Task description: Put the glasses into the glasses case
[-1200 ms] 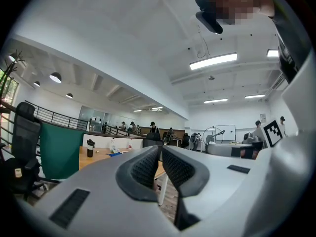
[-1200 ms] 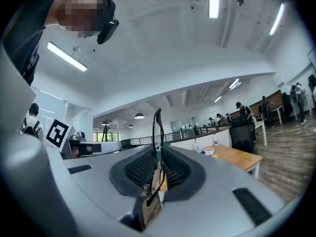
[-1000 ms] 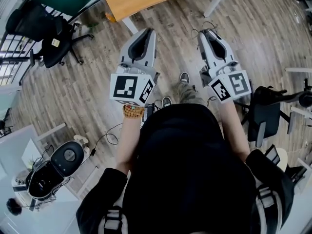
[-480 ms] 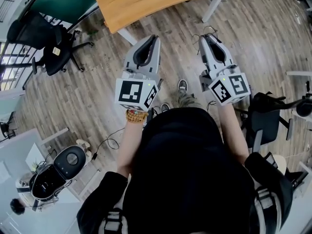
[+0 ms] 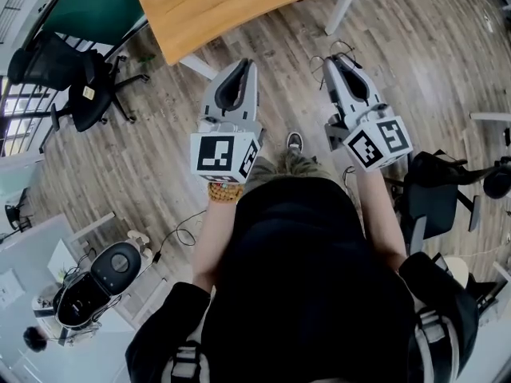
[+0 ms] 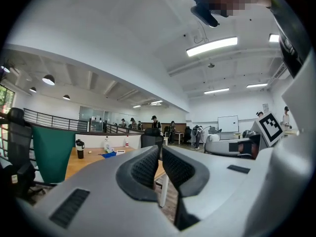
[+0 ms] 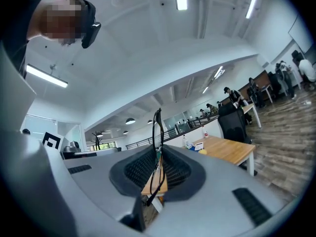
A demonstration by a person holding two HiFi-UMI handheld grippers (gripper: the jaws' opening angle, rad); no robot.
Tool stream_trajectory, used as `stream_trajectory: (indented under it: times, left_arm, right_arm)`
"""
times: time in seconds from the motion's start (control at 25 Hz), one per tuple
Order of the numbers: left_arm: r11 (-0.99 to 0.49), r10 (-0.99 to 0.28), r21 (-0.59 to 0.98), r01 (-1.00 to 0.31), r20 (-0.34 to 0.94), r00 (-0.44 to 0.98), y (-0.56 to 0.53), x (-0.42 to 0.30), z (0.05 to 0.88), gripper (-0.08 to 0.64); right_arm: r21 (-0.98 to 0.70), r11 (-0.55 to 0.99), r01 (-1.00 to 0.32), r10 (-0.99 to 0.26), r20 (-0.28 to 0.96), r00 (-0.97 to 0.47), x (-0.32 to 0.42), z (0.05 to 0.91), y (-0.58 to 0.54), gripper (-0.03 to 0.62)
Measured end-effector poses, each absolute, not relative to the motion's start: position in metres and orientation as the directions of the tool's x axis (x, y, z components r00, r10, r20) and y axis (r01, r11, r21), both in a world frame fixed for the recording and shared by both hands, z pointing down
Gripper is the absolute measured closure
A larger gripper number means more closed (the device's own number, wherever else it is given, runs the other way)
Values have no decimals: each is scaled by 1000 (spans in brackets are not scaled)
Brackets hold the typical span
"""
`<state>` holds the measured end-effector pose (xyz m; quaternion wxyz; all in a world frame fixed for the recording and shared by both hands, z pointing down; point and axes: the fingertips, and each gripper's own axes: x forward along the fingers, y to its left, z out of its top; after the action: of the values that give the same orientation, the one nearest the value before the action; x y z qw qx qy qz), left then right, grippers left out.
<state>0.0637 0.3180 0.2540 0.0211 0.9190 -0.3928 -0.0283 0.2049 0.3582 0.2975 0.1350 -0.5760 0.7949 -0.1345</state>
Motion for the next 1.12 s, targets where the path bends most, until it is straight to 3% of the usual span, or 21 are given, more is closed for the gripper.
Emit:
stream_trajectory:
  times: [0.4,1.12]
  left_arm:
    - [-532,-846,17,-847,-60,530,271,9,256,518]
    - [-435,-900,97,-895,-62,431,158,-42,284,518]
  right_arm:
    - [-366,453,-813,-886,-80,-457,157,280,296,545]
    - [-322,548,-772,-814,8,-581,101,293,184,545]
